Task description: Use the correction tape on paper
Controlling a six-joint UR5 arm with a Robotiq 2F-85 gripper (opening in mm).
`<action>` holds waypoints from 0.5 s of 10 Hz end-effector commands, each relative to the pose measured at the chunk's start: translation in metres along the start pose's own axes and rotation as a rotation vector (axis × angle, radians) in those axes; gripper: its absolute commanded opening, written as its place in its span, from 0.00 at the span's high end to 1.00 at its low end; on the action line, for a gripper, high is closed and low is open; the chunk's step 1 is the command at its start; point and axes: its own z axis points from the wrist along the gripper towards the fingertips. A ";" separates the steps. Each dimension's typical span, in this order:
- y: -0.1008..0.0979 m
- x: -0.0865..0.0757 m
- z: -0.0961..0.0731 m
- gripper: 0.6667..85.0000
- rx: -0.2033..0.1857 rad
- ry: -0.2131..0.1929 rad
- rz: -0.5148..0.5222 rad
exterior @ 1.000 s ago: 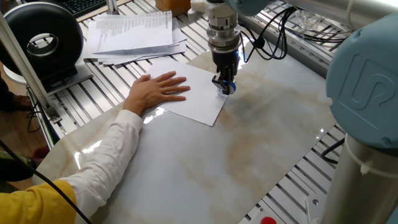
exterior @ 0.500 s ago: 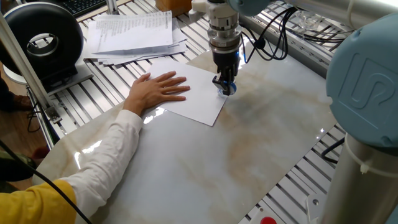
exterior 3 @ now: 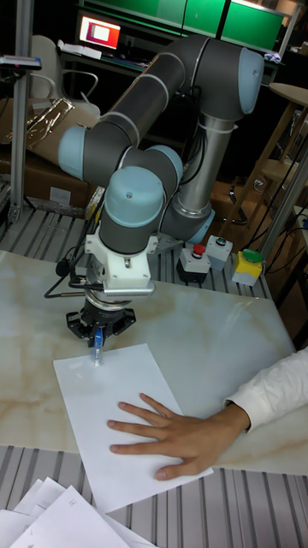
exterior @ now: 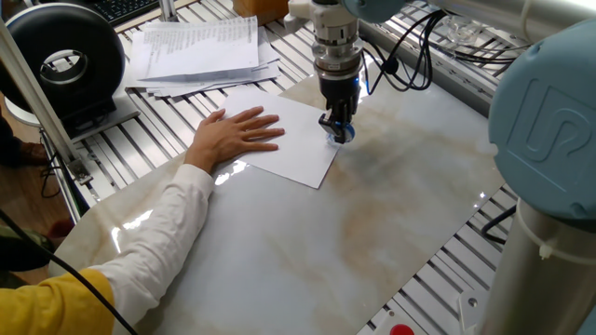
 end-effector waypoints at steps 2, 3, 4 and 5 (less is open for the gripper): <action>0.005 0.003 0.000 0.99 -0.031 0.001 0.015; 0.004 0.003 0.000 0.99 -0.033 0.001 0.014; 0.005 0.005 0.001 0.99 -0.040 0.000 0.016; 0.004 0.006 0.001 0.99 -0.042 0.001 0.016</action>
